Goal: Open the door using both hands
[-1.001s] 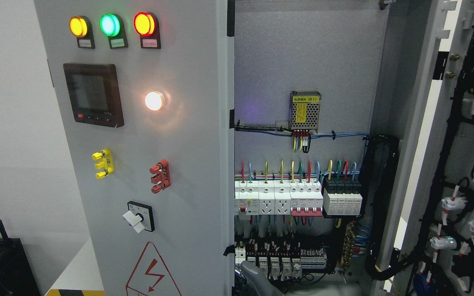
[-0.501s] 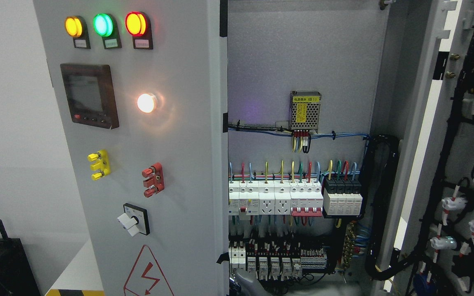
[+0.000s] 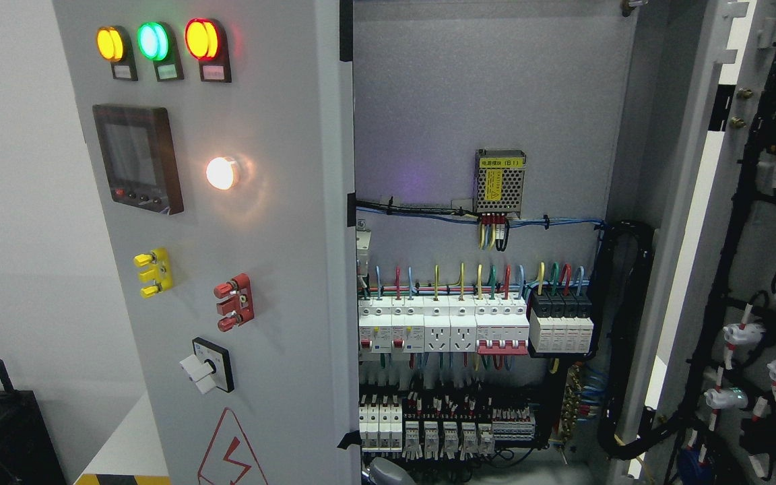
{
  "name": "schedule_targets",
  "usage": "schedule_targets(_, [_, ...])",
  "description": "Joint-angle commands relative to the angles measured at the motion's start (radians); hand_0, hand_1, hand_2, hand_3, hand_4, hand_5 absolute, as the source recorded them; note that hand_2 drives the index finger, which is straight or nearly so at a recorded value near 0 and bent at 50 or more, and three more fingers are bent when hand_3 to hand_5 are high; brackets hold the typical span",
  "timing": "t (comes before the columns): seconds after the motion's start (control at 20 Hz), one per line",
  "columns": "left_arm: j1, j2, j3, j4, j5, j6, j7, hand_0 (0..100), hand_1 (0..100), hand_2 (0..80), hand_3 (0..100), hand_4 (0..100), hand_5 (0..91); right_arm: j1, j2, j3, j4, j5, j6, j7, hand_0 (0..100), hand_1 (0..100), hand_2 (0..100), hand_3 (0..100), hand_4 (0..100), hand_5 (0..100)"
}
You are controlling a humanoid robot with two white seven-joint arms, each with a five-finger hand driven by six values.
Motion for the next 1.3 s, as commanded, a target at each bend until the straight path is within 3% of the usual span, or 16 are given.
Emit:
schedule_targets(0.0, [0.0,0.001,-0.025,0.0,-0.006,0.0,0.0,0,0,0.0,0,3,0.0,0.014,0.002,0.035,-0.042,0.0,0.0,0.003,22,0,0,0,0,0])
schedule_targets(1.25, [0.0,0.001,-0.025,0.0,-0.006,0.0,0.0,0,0,0.0,0,3,0.0,0.034,0.011,0.139,-0.1,0.003,-0.002,-0.003,22,0,0,0,0,0])
